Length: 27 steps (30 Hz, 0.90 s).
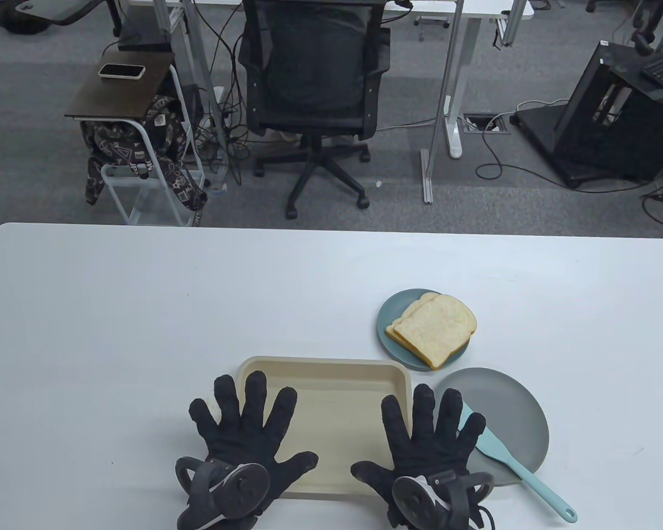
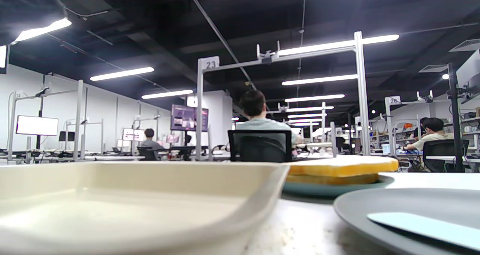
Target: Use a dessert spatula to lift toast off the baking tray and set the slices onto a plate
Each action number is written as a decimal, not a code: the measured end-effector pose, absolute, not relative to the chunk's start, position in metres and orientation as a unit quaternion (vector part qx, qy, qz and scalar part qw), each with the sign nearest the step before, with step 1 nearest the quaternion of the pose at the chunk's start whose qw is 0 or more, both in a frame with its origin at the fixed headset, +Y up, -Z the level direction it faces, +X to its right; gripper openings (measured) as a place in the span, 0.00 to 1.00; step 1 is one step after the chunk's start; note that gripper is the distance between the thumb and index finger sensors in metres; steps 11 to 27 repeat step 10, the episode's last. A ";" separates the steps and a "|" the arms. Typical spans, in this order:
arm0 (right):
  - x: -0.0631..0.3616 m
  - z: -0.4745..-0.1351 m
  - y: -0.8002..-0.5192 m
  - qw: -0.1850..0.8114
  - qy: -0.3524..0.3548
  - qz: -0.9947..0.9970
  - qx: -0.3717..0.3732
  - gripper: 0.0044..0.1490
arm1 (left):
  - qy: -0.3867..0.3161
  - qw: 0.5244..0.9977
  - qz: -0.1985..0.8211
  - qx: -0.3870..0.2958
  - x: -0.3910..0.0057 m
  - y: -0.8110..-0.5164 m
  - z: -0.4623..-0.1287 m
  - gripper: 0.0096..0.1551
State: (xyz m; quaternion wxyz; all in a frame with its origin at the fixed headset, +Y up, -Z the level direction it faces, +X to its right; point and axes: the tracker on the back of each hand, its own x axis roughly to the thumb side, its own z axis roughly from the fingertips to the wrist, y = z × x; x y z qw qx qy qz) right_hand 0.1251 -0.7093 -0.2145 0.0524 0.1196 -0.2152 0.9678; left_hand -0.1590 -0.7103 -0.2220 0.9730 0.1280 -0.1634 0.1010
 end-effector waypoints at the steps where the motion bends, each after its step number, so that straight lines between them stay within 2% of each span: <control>1: 0.125 -0.214 -0.709 0.052 -0.215 0.968 0.120 0.65 | -0.162 0.973 0.102 0.127 -0.160 -0.710 -0.222 0.58; 27: 0.124 -0.215 -0.712 0.056 -0.208 0.969 0.119 0.65 | -0.160 0.972 0.110 0.131 -0.162 -0.709 -0.221 0.57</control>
